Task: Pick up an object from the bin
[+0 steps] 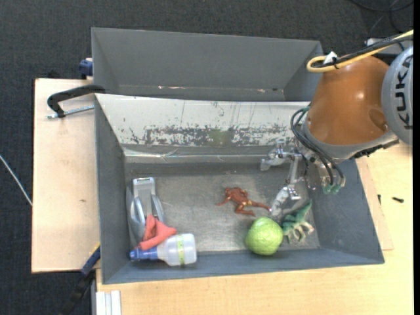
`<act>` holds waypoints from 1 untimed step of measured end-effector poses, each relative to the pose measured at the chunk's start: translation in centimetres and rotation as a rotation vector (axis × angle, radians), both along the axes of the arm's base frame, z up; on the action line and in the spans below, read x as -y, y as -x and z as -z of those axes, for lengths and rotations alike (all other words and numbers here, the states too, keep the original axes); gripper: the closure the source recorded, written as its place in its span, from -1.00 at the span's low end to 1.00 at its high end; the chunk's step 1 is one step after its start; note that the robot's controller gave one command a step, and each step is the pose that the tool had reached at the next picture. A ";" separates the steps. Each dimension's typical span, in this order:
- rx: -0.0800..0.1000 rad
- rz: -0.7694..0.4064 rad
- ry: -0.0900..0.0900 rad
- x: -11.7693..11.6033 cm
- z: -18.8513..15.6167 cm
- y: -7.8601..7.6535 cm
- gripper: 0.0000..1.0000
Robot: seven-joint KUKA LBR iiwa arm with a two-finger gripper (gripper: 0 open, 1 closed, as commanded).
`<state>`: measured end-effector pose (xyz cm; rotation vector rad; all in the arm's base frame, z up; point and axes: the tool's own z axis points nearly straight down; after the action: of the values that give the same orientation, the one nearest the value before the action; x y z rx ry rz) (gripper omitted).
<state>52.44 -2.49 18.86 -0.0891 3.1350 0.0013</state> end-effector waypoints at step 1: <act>0.007 -0.077 0.001 0.0 11.4 -0.6 1.00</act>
Offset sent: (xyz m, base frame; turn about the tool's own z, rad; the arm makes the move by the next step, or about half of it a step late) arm 0.0000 0.0000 0.0000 0.0000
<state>53.03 -2.45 7.45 -0.2097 3.1227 -0.0009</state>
